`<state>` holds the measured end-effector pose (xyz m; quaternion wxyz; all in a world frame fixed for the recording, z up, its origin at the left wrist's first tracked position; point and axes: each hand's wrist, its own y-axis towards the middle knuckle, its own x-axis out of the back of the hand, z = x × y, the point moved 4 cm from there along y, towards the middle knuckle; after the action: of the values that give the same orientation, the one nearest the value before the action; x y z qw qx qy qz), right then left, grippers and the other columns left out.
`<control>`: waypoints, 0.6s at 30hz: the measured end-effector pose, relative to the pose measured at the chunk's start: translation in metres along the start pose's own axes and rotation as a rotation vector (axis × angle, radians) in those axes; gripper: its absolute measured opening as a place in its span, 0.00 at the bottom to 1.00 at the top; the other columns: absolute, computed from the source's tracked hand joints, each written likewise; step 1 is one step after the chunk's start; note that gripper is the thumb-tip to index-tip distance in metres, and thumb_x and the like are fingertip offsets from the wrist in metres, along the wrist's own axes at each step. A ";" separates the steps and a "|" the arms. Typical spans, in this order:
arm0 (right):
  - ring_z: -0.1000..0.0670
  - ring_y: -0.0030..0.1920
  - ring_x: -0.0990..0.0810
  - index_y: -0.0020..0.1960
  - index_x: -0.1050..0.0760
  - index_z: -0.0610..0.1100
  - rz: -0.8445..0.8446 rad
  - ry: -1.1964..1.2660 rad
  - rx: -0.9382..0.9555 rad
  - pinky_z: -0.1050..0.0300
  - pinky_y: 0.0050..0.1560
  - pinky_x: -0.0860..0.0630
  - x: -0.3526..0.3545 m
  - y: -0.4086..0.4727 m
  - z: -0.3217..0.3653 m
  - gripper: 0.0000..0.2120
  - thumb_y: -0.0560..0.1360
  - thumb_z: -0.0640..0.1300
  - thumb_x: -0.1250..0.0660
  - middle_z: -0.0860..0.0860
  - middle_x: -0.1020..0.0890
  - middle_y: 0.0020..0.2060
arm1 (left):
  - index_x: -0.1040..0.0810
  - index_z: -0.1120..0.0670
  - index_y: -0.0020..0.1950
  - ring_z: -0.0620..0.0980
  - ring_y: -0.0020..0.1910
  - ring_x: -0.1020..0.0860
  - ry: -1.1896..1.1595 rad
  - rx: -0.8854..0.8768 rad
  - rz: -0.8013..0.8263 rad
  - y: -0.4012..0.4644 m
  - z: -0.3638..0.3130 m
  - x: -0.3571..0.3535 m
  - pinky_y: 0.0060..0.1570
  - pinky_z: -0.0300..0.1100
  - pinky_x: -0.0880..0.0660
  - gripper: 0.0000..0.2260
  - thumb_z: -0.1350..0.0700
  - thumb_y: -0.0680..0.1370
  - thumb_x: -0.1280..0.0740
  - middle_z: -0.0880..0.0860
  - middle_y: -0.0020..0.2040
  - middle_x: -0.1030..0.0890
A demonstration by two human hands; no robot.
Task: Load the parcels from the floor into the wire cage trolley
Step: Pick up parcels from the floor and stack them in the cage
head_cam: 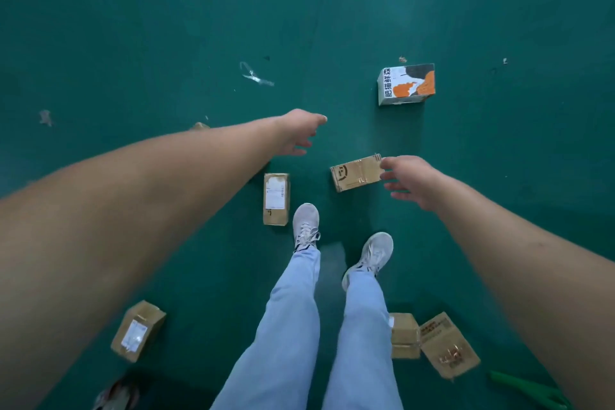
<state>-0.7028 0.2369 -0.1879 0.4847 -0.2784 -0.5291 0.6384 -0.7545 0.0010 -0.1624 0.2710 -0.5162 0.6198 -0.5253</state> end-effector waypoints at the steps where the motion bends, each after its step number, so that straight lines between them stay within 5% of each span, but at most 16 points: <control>1: 0.46 0.55 0.22 0.69 0.27 0.44 0.000 -0.036 -0.017 0.50 0.56 0.25 0.006 0.060 -0.012 0.17 0.84 0.51 0.39 0.47 0.20 0.58 | 0.33 0.53 0.76 0.53 0.64 0.25 -0.035 0.022 -0.010 0.056 0.007 -0.027 0.63 0.49 0.25 0.22 0.45 0.84 0.38 0.52 0.71 0.26; 7: 0.46 0.54 0.24 0.66 0.27 0.45 -0.014 -0.121 -0.011 0.50 0.53 0.27 0.011 0.173 -0.053 0.15 0.83 0.50 0.38 0.46 0.24 0.60 | 0.34 0.51 0.78 0.54 0.69 0.26 -0.074 0.113 0.019 0.164 0.064 -0.091 0.65 0.51 0.25 0.23 0.45 0.84 0.38 0.53 0.76 0.30; 12: 0.45 0.54 0.25 0.68 0.28 0.45 -0.073 -0.161 -0.011 0.46 0.61 0.22 0.013 0.283 -0.098 0.17 0.82 0.51 0.37 0.46 0.24 0.61 | 0.35 0.51 0.78 0.57 0.71 0.28 -0.134 0.195 0.038 0.267 0.123 -0.152 0.67 0.54 0.25 0.23 0.45 0.84 0.38 0.52 0.79 0.35; 18: 0.45 0.60 0.26 0.80 0.40 0.49 -0.118 -0.142 0.019 0.42 0.68 0.25 0.005 0.368 -0.130 0.31 0.81 0.54 0.36 0.49 0.28 0.68 | 0.39 0.49 0.80 0.61 0.74 0.33 -0.297 0.262 0.052 0.349 0.169 -0.194 0.67 0.57 0.25 0.30 0.41 0.81 0.35 0.52 0.81 0.38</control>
<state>-0.7111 0.3053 -0.5717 0.4856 -0.1964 -0.5716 0.6317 -0.6675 0.0880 -0.5786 0.4379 -0.5322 0.5125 -0.5122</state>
